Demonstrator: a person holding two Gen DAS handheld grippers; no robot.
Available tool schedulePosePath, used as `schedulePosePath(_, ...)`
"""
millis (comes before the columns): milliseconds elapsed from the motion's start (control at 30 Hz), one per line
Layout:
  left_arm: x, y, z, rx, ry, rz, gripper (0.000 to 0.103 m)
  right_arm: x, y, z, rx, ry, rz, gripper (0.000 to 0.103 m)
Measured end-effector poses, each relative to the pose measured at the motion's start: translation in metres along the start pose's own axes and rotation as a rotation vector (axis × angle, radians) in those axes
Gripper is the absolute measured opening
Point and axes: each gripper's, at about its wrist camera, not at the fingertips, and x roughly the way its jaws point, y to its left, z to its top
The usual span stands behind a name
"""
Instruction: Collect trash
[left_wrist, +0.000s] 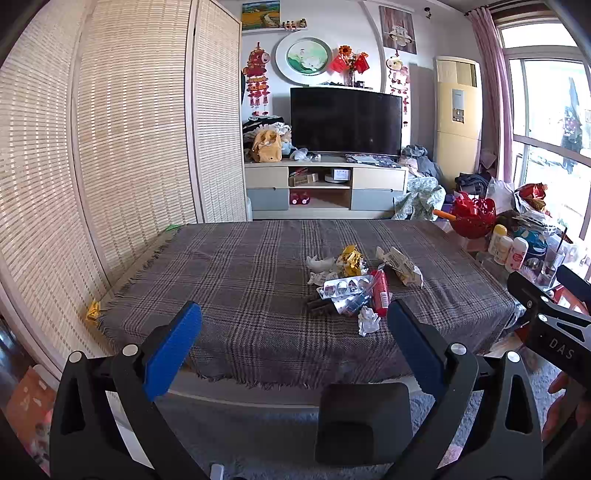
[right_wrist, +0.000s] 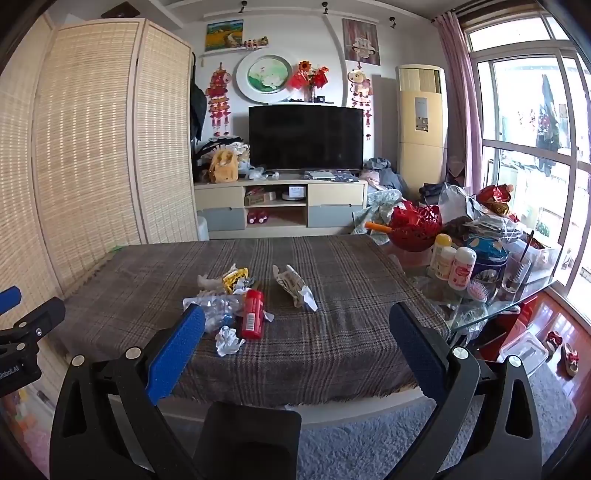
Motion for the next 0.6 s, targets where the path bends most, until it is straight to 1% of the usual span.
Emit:
schedulePosePath(267, 0.0003, 0.0019, 0.0004, 0.001, -0.001, 0.015, 0.095, -0.0002, -0.001, -0.0022, 0.004, 0.001, 0.003, 0.1)
schedulePosePath(600, 0.0028, -0.0044, 0.0011, 0.012, 0.003, 0.013, 0.095, 0.0045, 0.0015, -0.0015, 0.001, 0.009, 0.009, 0.1)
